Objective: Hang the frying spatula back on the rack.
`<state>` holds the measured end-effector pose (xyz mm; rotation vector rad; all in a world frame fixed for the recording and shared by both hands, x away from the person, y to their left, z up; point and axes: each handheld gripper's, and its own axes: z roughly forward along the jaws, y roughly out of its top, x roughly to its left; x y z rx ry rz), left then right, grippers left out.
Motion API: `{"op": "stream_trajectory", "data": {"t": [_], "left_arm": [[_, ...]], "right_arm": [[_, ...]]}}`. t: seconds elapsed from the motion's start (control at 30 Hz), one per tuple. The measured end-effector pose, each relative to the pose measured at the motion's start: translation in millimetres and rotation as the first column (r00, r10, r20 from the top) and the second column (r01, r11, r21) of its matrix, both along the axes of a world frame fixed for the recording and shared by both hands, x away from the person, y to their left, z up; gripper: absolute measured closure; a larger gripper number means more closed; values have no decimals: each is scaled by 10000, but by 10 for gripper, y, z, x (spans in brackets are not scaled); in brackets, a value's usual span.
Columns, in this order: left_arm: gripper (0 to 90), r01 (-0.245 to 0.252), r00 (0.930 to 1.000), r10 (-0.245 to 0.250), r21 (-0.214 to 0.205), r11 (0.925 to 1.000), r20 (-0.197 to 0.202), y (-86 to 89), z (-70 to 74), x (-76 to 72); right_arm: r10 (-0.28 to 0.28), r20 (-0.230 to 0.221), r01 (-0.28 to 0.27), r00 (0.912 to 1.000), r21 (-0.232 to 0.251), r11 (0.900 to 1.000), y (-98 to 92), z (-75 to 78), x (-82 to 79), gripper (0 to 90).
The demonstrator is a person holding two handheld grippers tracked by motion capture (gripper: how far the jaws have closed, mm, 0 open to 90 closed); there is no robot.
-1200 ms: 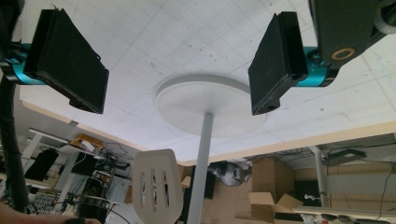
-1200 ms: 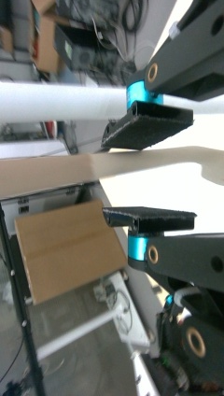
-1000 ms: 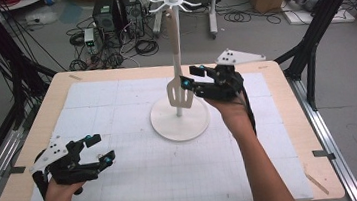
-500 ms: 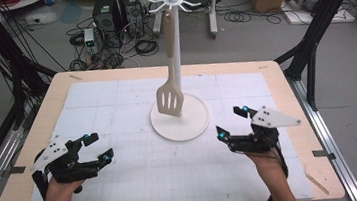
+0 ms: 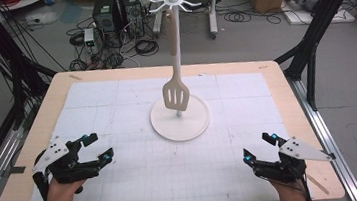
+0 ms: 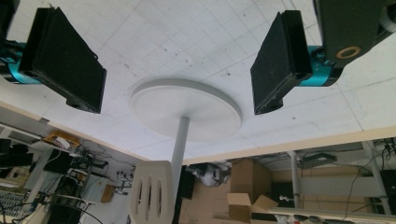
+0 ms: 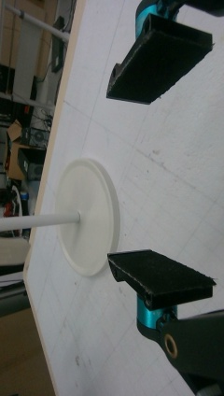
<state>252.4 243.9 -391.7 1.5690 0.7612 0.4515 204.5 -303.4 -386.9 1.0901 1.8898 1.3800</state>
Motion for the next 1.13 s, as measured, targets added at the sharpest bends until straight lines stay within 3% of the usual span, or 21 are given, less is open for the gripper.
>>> {"op": "stream_trajectory", "data": {"t": [0.23, 0.6, 1.13], "left_arm": [[190, -118, 9999, 117, 59, 9999, 12, 29, -12, -32], [193, -88, 10000, 88, 210, 9997, -34, 14, -23, -74], [196, -188, 9996, 193, 265, 9995, -193, 11, -63, -27]], "right_arm": [[-364, -79, 364, 9993, 52, 9993, -63, -10, -23, 164], [-271, -91, 269, 9996, -236, 9994, -19, -8, -14, 164], [-417, -225, 412, 9989, -193, 9990, -64, -38, 8, 165]]}}
